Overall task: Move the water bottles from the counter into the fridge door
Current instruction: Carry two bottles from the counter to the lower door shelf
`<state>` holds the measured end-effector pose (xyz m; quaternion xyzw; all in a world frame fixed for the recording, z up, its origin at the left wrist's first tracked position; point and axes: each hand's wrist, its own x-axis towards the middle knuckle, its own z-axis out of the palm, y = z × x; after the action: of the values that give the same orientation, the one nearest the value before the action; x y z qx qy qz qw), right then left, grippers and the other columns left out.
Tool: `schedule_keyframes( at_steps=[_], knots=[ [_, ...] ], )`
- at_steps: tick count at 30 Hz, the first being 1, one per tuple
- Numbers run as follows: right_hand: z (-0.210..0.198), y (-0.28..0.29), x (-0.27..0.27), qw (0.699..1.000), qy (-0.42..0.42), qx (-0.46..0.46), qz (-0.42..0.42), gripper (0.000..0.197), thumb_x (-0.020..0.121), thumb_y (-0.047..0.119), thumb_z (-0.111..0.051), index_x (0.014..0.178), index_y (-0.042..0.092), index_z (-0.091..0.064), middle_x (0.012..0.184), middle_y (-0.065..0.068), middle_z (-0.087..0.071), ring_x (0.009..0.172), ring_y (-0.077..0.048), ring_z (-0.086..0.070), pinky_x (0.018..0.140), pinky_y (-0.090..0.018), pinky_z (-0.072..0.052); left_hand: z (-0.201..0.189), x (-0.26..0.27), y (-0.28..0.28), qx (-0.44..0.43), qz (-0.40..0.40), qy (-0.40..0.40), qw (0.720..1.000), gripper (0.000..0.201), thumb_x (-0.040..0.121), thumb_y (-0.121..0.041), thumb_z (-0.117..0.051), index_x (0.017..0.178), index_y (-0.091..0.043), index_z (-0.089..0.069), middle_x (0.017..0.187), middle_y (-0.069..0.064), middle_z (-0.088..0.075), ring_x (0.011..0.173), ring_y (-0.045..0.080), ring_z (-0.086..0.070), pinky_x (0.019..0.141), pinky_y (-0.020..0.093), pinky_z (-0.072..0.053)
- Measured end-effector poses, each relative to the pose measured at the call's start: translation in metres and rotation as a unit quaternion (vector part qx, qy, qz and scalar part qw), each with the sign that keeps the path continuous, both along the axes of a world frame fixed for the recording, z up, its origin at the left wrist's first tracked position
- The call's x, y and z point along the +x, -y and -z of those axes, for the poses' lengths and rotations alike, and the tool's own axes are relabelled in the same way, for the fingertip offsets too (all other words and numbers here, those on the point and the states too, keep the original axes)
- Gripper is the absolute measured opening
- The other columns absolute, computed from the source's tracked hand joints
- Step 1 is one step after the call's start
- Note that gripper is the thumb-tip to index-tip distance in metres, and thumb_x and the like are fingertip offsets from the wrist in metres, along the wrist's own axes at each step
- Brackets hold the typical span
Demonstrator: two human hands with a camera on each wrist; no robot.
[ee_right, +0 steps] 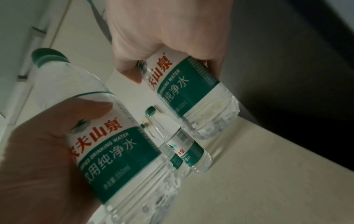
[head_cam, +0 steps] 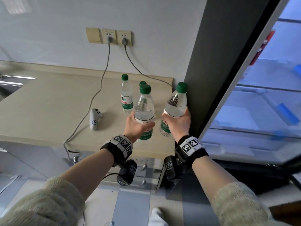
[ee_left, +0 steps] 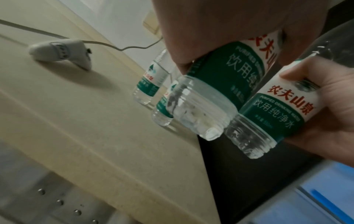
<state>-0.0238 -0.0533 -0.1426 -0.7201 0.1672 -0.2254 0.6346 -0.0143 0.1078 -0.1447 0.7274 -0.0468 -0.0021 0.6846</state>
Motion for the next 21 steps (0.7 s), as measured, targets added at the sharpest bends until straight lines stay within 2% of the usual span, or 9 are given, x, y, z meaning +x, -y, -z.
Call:
schedule_keyframes(
  at_steps=[2,5,8,10,14,15,18,21],
  knots=[
    [-0.007,0.001,-0.019,0.999,0.014,0.017,0.036,0.058,0.048,0.028,-0.079,0.102,0.020,-0.060,0.098,-0.003,-0.068,0.086,-0.012,-0.067,0.072,-0.025,-0.055,-0.010,-0.015,0.004,-0.002,0.046,0.027,0.999,0.068,0.047,-0.025,-0.083,0.109,-0.010,-0.059,0.093,-0.001,-0.070,0.081,0.009,-0.069,0.069,0.020,-0.054],
    [-0.021,0.006,-0.047,0.996,0.042,0.011,0.079,0.057,0.049,0.029,-0.078,0.103,0.017,-0.061,0.096,-0.003,-0.070,0.083,-0.011,-0.069,0.069,-0.024,-0.056,-0.026,-0.038,0.019,-0.006,0.125,0.071,0.990,0.058,0.044,-0.032,-0.079,0.098,-0.023,-0.060,0.088,-0.007,-0.070,0.076,0.000,-0.068,0.068,0.017,-0.055],
    [-0.036,0.019,-0.072,0.991,0.049,-0.030,0.120,0.042,0.054,0.026,-0.073,0.094,0.019,-0.063,0.092,0.000,-0.071,0.082,-0.008,-0.068,0.066,-0.019,-0.053,-0.037,-0.058,0.039,-0.004,0.193,0.092,0.977,0.060,0.044,-0.030,-0.079,0.099,-0.011,-0.062,0.086,-0.006,-0.071,0.076,0.006,-0.070,0.069,0.025,-0.057],
    [-0.048,0.033,-0.090,0.986,0.046,-0.054,0.152,0.042,0.050,0.032,-0.069,0.090,0.019,-0.060,0.093,-0.003,-0.069,0.081,-0.011,-0.066,0.063,-0.019,-0.049,-0.040,-0.068,0.055,-0.004,0.228,0.105,0.968,0.063,0.044,-0.031,-0.080,0.100,-0.007,-0.063,0.088,-0.002,-0.071,0.079,0.011,-0.069,0.072,0.031,-0.059],
    [-0.071,0.073,-0.132,0.971,0.059,-0.088,0.216,0.046,0.045,0.035,-0.070,0.087,0.017,-0.058,0.089,-0.008,-0.068,0.076,-0.015,-0.066,0.056,-0.013,-0.046,-0.051,-0.085,0.098,-0.019,0.281,0.100,0.954,0.065,0.042,-0.024,-0.084,0.101,-0.010,-0.060,0.087,-0.008,-0.068,0.072,-0.006,-0.065,0.067,0.015,-0.054],
    [-0.076,0.082,-0.143,0.966,0.060,-0.088,0.236,0.048,0.045,0.034,-0.071,0.088,0.019,-0.058,0.093,-0.009,-0.066,0.080,-0.015,-0.065,0.060,-0.015,-0.048,-0.054,-0.089,0.110,-0.023,0.290,0.097,0.952,0.066,0.041,-0.026,-0.084,0.101,-0.009,-0.060,0.087,-0.009,-0.068,0.071,-0.007,-0.065,0.067,0.016,-0.054],
    [-0.090,0.117,-0.171,0.950,0.065,-0.098,0.291,0.050,0.045,0.032,-0.080,0.089,0.023,-0.057,0.098,-0.009,-0.065,0.087,-0.022,-0.065,0.074,-0.036,-0.056,-0.065,-0.102,0.151,-0.022,0.326,0.105,0.939,0.072,0.038,-0.039,-0.079,0.101,-0.007,-0.062,0.088,-0.007,-0.070,0.074,-0.002,-0.067,0.068,0.021,-0.056],
    [-0.108,0.151,-0.201,0.932,0.056,-0.123,0.337,0.050,0.048,0.033,-0.082,0.092,0.024,-0.058,0.099,-0.006,-0.064,0.085,-0.019,-0.065,0.074,-0.039,-0.058,-0.077,-0.119,0.197,-0.008,0.367,0.129,0.921,0.071,0.040,-0.042,-0.077,0.103,-0.011,-0.063,0.094,-0.001,-0.071,0.086,0.016,-0.070,0.076,0.035,-0.058]
  ],
)
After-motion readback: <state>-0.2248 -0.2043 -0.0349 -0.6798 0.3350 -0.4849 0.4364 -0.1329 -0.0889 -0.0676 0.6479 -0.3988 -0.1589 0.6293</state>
